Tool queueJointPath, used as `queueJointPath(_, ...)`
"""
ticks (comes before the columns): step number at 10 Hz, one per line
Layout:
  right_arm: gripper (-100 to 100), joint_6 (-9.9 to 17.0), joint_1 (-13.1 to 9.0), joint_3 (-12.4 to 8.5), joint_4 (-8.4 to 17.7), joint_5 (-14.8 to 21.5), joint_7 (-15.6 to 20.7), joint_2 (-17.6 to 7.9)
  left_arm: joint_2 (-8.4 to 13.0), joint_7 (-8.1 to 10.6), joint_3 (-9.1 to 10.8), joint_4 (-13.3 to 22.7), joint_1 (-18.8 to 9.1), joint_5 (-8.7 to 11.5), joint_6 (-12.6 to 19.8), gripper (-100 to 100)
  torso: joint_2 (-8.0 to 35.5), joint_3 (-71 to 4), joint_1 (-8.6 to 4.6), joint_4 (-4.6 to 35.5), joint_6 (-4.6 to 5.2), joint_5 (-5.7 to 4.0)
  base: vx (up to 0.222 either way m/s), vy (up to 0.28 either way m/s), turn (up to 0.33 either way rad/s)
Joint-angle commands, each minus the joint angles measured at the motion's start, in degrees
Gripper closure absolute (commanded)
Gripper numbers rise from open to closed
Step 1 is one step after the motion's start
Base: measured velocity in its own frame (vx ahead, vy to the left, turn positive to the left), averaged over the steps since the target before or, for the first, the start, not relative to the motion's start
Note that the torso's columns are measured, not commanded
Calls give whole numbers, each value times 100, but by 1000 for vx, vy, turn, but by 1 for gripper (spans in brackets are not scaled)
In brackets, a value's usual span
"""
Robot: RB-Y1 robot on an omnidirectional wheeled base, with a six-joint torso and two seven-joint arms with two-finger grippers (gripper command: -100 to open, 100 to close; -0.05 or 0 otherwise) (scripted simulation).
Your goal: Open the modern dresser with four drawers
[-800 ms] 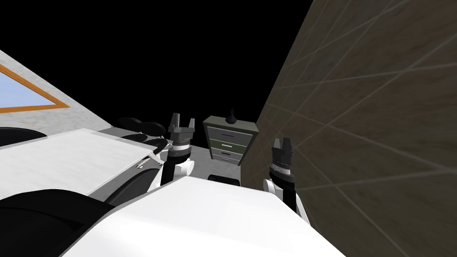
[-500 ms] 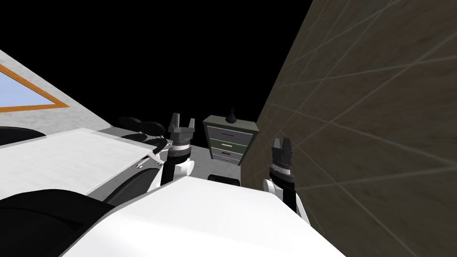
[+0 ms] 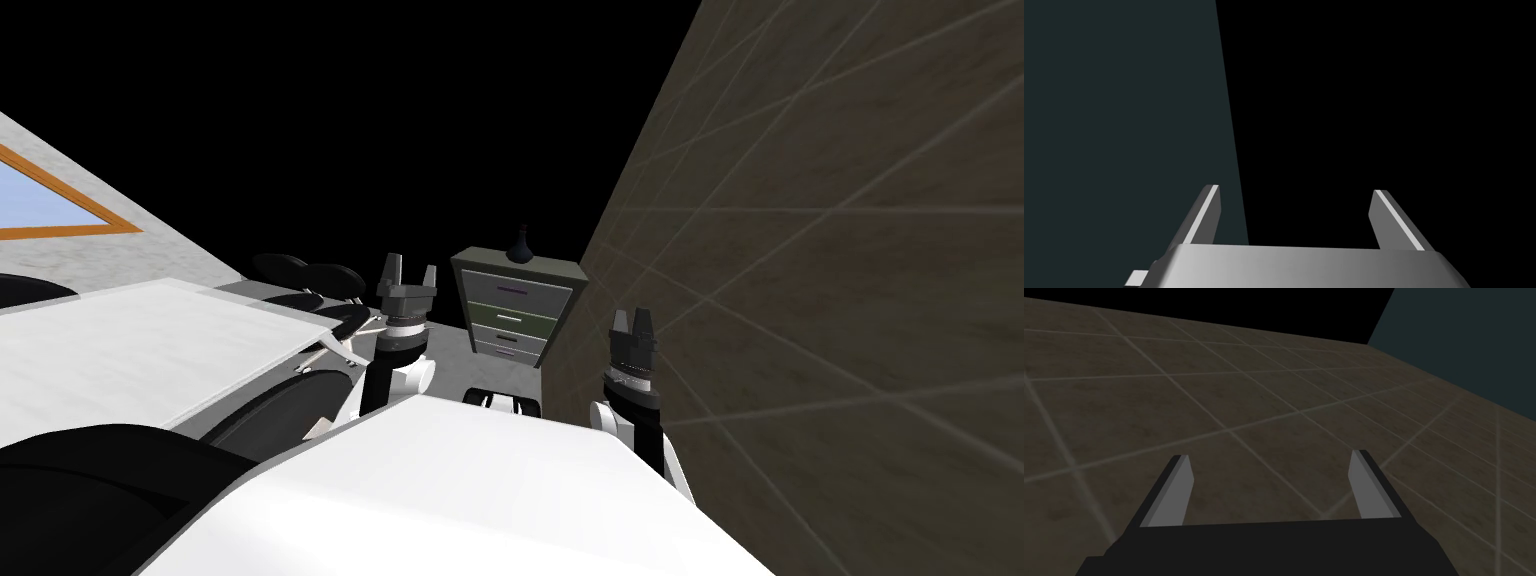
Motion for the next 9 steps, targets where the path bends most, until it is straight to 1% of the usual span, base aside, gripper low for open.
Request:
queueJointPath(1,0,0,0,0,0,0,0,0,0,0,0,0,0,0,0,0,423,-846,0,423,0,0,0,0,0)
queueJointPath(2,-100,-4,-43,116,53,-210,-140,-158,0,0,0,0,0,0,0,0,846,-1692,0,846,0,0,12,17,-66)
queueJointPath(3,-100,-6,-70,193,89,-348,-233,-225,0,0,0,2,1,0,0,0,1037,-2088,5,1034,1,2,19,30,-72)
queueJointPath(4,-100,-8,-102,290,133,-519,-347,-288,0,0,0,2,1,0,0,0,1088,-2201,8,1089,0,3,18,38,-60)
queueJointPath(6,-100,-12,-177,535,239,-870,-634,-402,-1,0,0,2,1,0,0,0,1107,-2232,6,1111,0,2,31,49,-99)
queueJointPath(7,-100,-12,-177,535,239,-947,-634,-402,-1,0,0,2,1,0,0,0,1109,-2232,3,1113,0,1,21,36,-31)
queueJointPath(8,-100,-13,-218,682,298,-1162,-804,-455,0,0,0,3,1,0,0,0,1115,-2229,-4,1115,-1,-1,17,25,-83)
queueJointPath(9,-100,-13,-218,682,298,-1201,-804,-455,0,0,0,3,1,0,0,0,1117,-2227,-7,1115,1,-2,12,20,-33)
